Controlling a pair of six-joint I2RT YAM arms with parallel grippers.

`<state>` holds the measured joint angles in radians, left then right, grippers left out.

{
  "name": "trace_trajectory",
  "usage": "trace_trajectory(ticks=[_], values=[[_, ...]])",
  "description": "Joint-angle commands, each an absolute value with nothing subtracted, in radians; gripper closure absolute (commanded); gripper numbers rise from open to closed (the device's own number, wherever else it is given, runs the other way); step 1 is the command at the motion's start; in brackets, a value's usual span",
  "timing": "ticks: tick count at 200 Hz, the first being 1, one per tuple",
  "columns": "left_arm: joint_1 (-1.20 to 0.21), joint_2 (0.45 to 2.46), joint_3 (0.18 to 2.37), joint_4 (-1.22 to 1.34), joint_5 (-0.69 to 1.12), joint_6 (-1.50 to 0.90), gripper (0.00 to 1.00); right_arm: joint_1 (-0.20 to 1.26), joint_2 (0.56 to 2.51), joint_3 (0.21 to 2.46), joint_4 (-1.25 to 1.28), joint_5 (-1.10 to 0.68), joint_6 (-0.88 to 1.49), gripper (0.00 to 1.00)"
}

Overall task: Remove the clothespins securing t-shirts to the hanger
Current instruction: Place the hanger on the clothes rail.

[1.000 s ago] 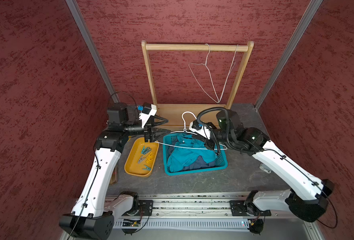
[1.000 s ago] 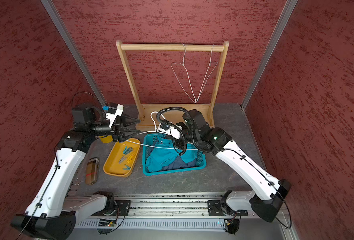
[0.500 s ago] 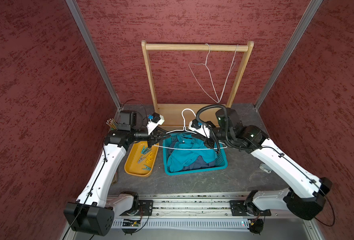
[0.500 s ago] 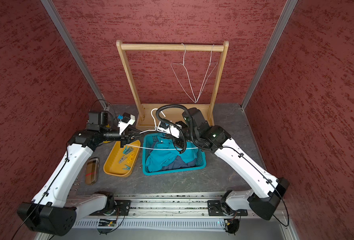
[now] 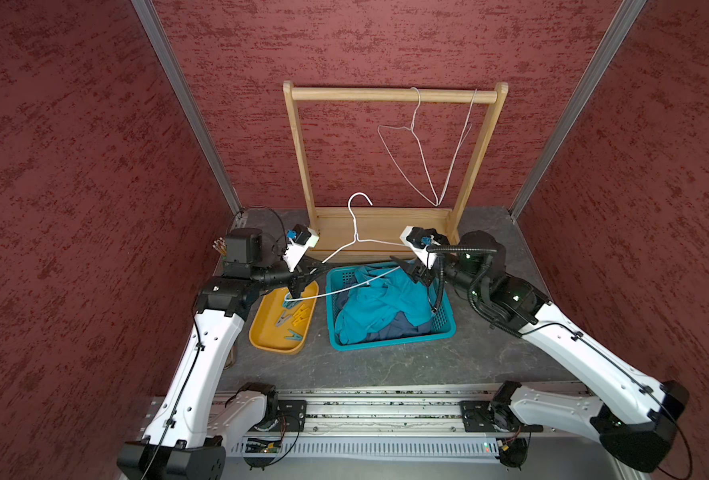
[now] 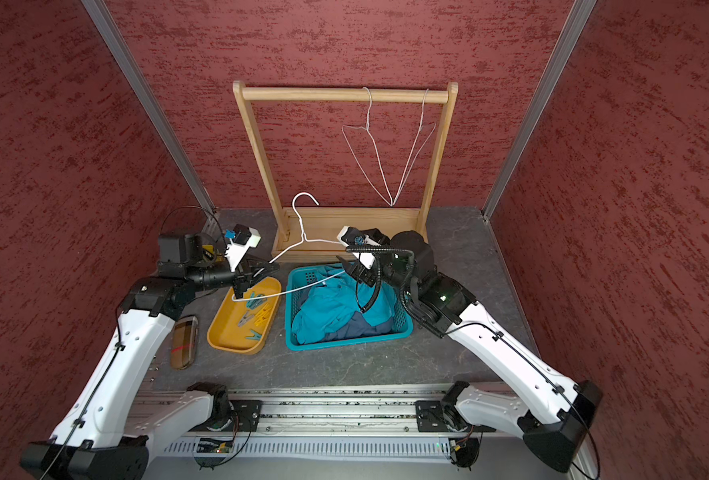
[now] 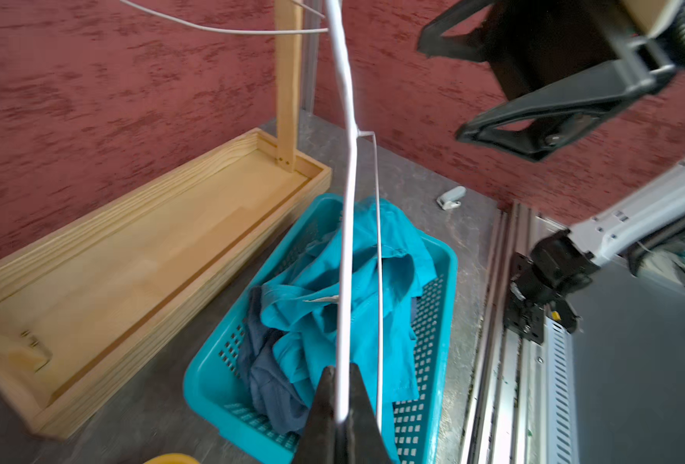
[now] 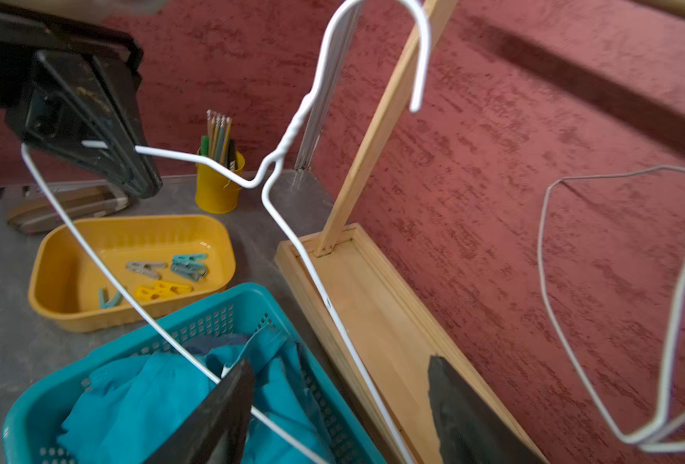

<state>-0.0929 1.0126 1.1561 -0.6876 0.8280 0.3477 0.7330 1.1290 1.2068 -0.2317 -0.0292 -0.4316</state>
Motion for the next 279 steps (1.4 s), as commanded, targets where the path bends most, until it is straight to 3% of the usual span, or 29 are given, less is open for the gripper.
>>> trace_trajectory(ticks=[1,61,188,240,279], values=[[-0.079,0.999,1.187,-0.542,0.637,0.162,1.0,0.735,1.117,1.183,-0.067,0.16,-0.347,0.26],[-0.079,1.079,1.344,-0.494,0.345,0.081,1.0,0.722,1.11,1.041,0.042,0.362,-0.114,0.22],[-0.132,1.455,1.733,-0.352,0.382,0.01,1.0,0.692,1.026,0.819,0.154,0.46,0.012,0.15],[-0.18,1.692,1.988,-0.417,0.39,0.018,1.0,0.683,0.934,0.742,0.124,0.48,0.041,0.14],[-0.187,1.769,2.027,-0.441,0.385,0.029,1.0,0.675,0.908,0.725,0.103,0.503,0.04,0.14]])
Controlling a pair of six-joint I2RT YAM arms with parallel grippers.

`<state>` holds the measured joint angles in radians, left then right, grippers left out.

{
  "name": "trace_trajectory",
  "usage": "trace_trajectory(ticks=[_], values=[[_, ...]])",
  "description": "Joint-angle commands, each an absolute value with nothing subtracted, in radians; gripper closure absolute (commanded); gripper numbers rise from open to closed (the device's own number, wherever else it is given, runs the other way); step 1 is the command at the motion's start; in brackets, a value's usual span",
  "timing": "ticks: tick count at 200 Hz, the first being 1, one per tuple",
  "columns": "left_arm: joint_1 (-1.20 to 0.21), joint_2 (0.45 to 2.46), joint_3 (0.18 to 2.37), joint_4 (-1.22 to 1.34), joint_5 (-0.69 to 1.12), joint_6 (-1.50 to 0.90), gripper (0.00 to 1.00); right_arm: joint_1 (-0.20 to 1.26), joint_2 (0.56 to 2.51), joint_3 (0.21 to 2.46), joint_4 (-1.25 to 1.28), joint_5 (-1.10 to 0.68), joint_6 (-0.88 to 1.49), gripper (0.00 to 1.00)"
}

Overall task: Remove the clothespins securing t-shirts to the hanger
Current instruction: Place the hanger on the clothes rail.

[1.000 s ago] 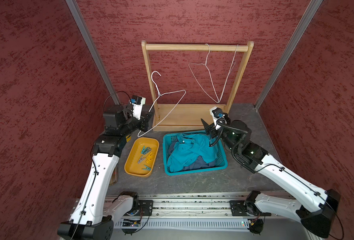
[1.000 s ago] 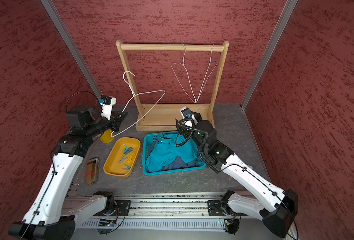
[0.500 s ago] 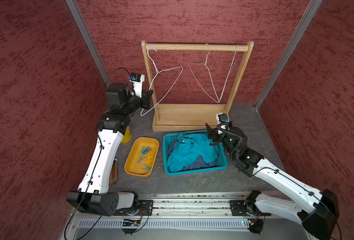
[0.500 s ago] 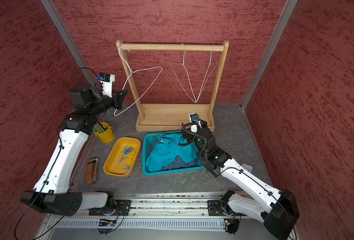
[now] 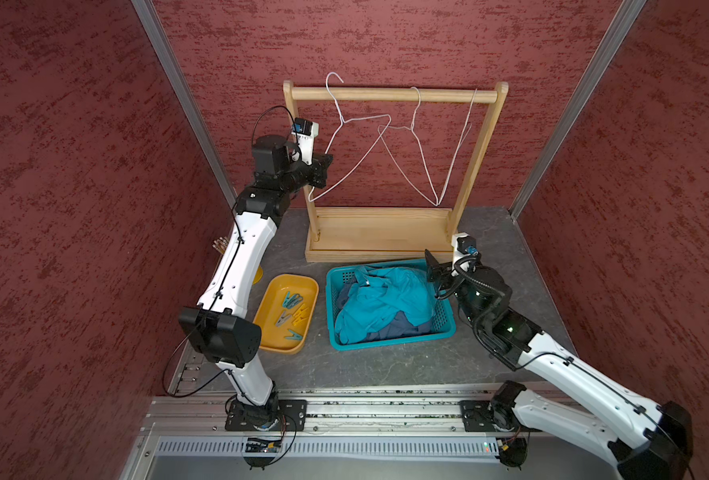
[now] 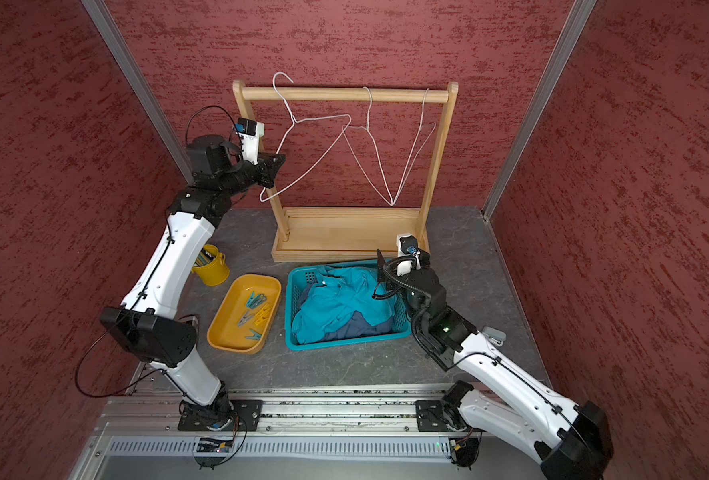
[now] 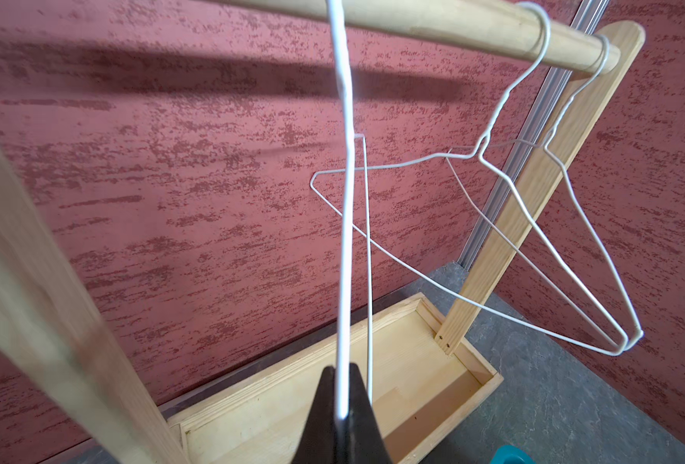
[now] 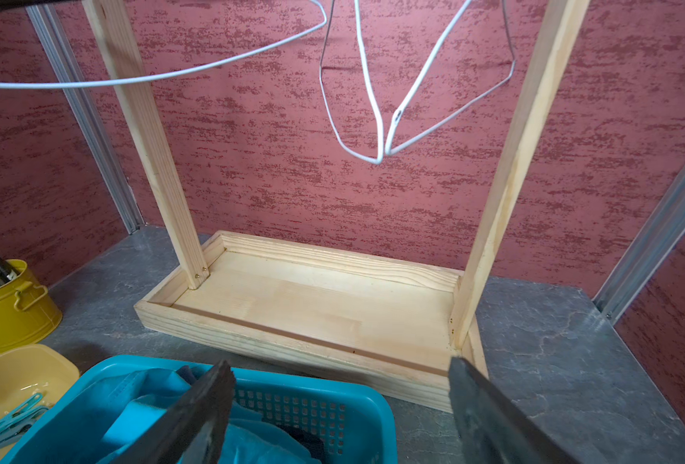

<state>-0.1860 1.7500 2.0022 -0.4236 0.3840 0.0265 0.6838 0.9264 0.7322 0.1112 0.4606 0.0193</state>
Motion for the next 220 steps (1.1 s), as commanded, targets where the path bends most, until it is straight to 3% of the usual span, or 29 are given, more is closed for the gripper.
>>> trace_trajectory(ticks=[1,38,72,94,126,137,142,181,220], values=[[-0.187,1.77,2.027,-0.441,0.385,0.029,1.0,0.675,0.908,0.724,0.103,0.503,0.04,0.14],[-0.187,1.752,1.978,-0.436,0.375,0.043,1.0,0.666,0.92,0.732,0.118,0.512,0.027,0.14],[-0.186,1.687,1.919,-0.408,0.383,0.073,0.51,0.653,0.934,0.752,0.116,0.567,0.01,0.06],[-0.176,1.624,1.861,-0.36,0.456,0.09,0.38,0.635,0.927,0.751,0.12,0.62,0.004,0.01],[-0.12,1.503,1.699,-0.195,0.683,-0.009,0.22,0.596,0.899,0.69,0.181,0.68,0.06,0.01],[-0.097,1.45,1.614,-0.14,0.724,-0.043,0.12,0.581,0.894,0.665,0.195,0.686,0.094,0.01],[-0.092,1.425,1.586,-0.125,0.736,-0.048,0.0,0.576,0.894,0.651,0.2,0.692,0.11,0.01],[-0.043,1.201,1.266,-0.13,0.685,0.004,0.0,0.526,0.883,0.541,0.276,0.729,0.11,0.01],[0.011,1.096,0.893,-0.003,0.512,-0.093,0.0,0.391,0.894,0.336,0.602,0.83,0.091,0.01]])
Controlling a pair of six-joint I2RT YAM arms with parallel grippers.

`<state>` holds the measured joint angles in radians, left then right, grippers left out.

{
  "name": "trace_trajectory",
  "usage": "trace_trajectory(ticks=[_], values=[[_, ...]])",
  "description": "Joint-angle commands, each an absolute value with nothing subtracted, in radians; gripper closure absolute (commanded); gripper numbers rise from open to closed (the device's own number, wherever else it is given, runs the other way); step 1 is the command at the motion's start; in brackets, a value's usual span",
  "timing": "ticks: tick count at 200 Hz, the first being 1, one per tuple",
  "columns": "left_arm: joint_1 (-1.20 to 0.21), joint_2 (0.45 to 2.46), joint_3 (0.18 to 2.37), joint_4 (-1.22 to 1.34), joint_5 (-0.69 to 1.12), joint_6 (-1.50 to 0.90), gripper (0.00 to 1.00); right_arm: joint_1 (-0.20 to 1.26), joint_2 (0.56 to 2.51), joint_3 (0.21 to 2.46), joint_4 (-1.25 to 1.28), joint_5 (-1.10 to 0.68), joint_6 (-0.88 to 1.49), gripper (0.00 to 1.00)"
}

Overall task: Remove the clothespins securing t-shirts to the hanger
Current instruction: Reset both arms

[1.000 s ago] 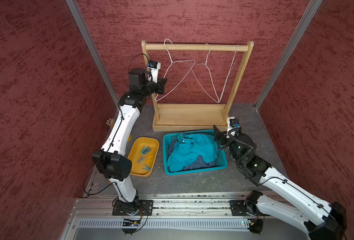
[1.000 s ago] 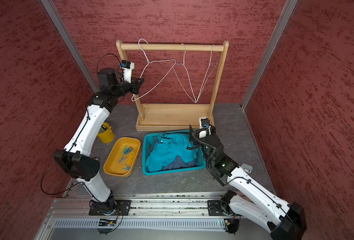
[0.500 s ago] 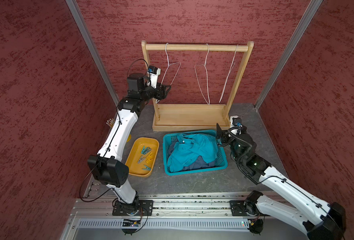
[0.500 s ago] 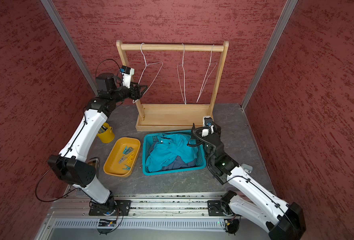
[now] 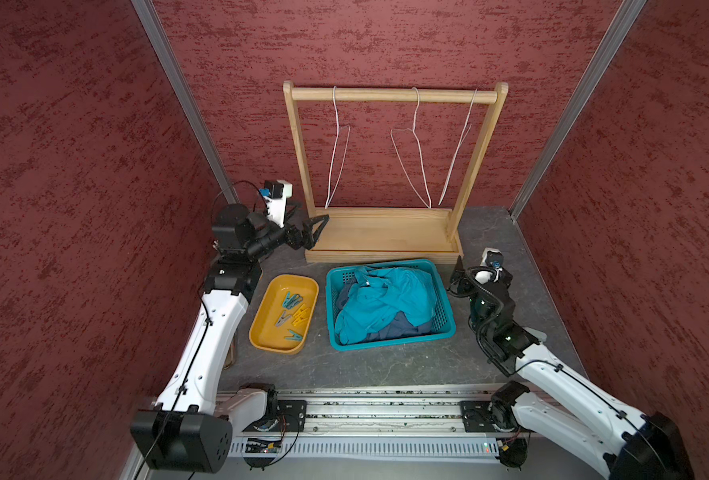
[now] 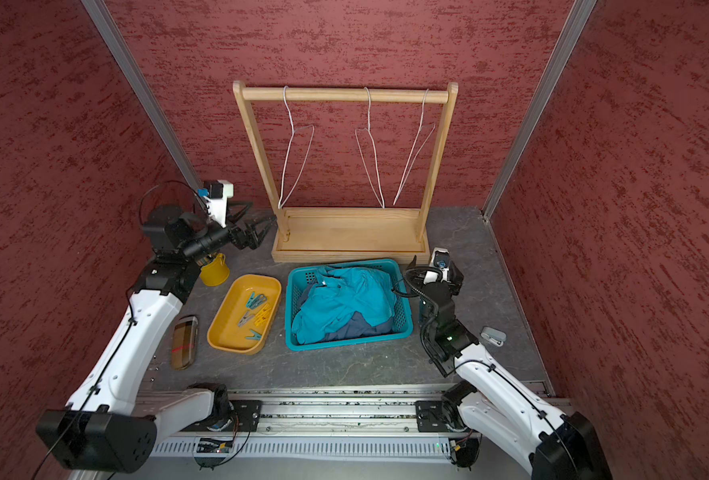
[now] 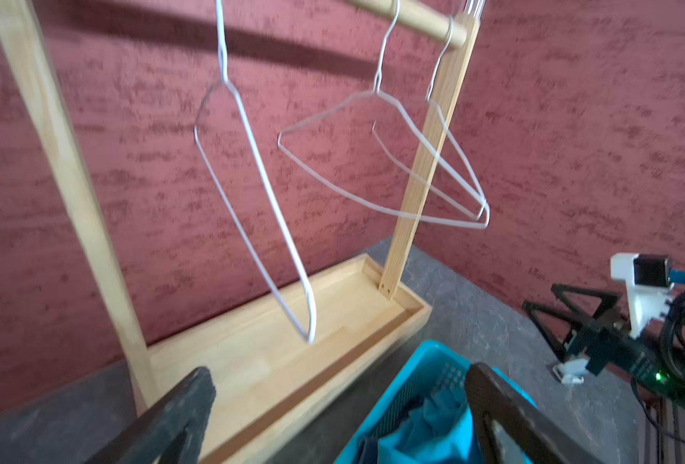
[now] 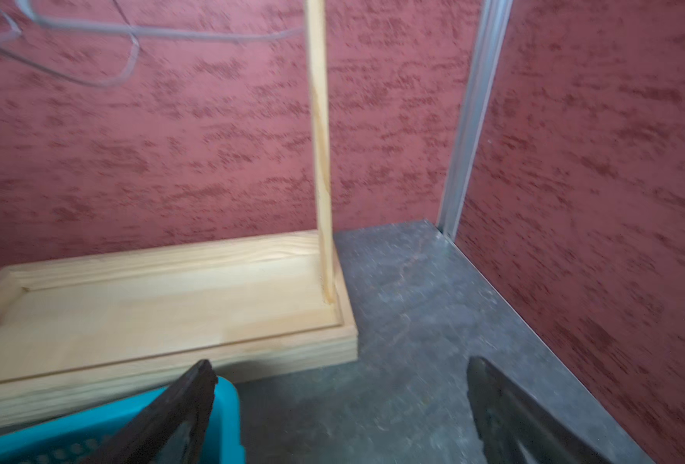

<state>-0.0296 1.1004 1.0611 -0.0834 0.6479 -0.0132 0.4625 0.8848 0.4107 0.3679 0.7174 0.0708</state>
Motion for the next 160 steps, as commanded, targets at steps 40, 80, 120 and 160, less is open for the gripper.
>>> trace_trajectory(ticks=[40,80,120,160], values=[[0.138,1.155,0.629,0.325,0.467,-0.461,0.0,0.275,1.078,0.276,0.772,0.757,0.079,0.01],[-0.015,1.233,0.683,0.153,0.245,-0.042,0.0,0.245,1.231,0.23,1.026,0.721,0.009,0.01],[-0.109,1.294,0.615,0.26,0.022,0.07,0.01,0.182,1.409,0.209,1.274,0.656,-0.026,0.01],[-0.107,1.363,0.52,0.465,-0.089,0.081,0.0,0.135,1.496,0.201,1.361,0.526,-0.037,0.01]])
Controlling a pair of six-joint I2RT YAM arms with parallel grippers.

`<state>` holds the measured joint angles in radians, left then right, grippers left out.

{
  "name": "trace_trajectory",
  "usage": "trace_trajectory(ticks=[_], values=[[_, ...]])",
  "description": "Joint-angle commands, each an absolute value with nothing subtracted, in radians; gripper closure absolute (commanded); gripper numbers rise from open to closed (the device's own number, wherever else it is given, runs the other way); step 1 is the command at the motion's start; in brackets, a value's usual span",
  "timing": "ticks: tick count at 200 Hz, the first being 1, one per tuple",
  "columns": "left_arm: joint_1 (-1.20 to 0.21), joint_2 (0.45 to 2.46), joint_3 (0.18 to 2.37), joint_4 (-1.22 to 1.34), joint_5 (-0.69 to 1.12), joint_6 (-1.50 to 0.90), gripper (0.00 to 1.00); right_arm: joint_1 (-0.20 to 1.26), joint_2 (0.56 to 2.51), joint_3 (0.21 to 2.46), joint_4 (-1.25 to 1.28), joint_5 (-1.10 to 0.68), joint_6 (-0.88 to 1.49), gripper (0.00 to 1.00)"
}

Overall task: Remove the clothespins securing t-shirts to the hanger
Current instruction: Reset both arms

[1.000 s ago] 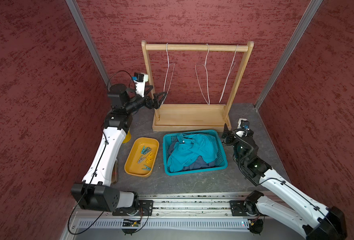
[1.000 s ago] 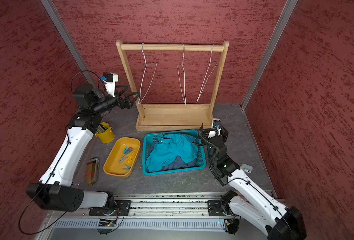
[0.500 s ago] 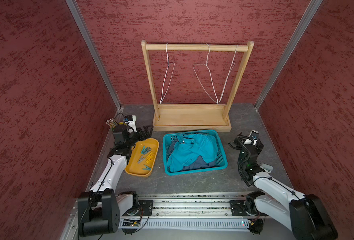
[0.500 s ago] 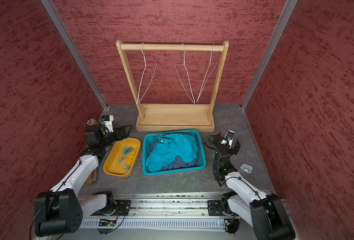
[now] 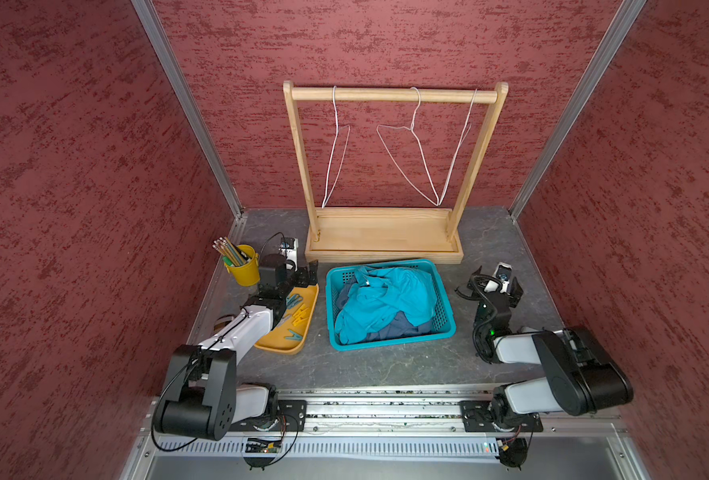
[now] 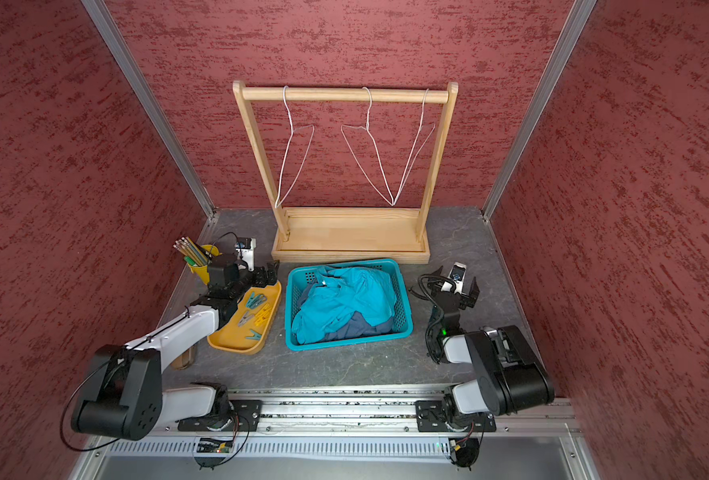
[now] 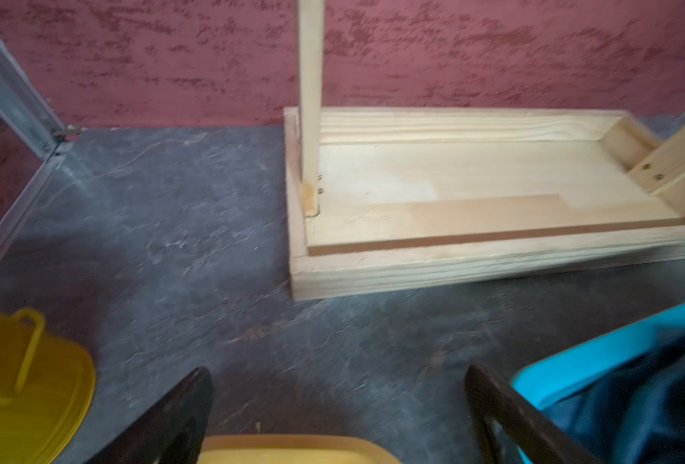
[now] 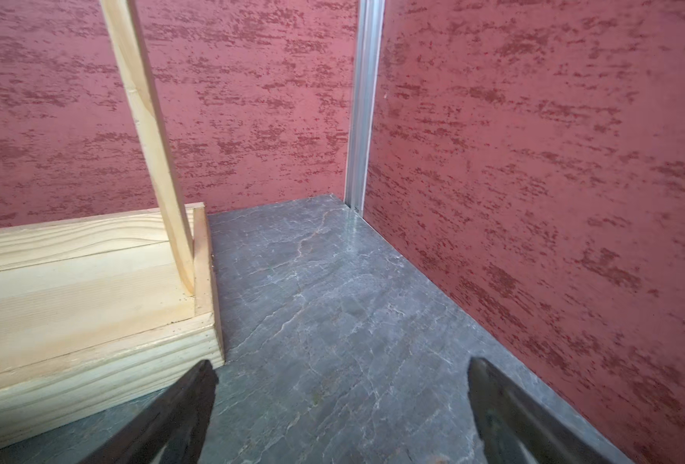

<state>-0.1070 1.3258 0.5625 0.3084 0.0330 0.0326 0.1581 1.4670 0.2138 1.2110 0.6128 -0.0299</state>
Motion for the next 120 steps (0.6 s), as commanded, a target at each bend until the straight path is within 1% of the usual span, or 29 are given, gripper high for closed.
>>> trace_trajectory(ticks=[1,40,54,76,87,97,105,115,120], values=[[-0.107,1.366,0.517,0.466,-0.092,0.081,0.0,0.134,1.493,0.2,1.355,0.524,-0.033,0.01],[-0.087,1.443,0.407,0.776,-0.119,0.102,0.0,0.097,1.48,0.142,1.439,0.455,-0.005,0.01],[-0.071,1.458,0.391,0.819,-0.129,0.079,0.0,0.092,1.476,0.116,1.473,0.422,-0.005,0.01],[-0.026,1.476,0.371,0.865,-0.066,0.043,0.0,0.086,1.525,0.057,1.617,0.348,-0.022,0.01],[-0.002,1.504,0.357,0.907,-0.014,0.032,0.0,0.087,1.594,0.07,1.691,0.348,-0.044,0.01],[0.005,1.547,0.347,0.983,0.001,0.035,0.0,0.09,1.562,0.096,1.567,0.358,-0.029,0.01],[0.007,1.52,0.363,0.903,0.007,0.027,0.0,0.074,1.544,0.13,1.489,0.339,-0.012,0.01],[0.012,1.541,0.368,0.932,0.021,0.033,0.0,0.063,1.56,0.168,1.445,0.342,-0.002,0.01],[0.013,1.53,0.372,0.907,0.024,0.027,0.01,0.05,1.552,0.18,1.41,0.321,0.011,0.01]])
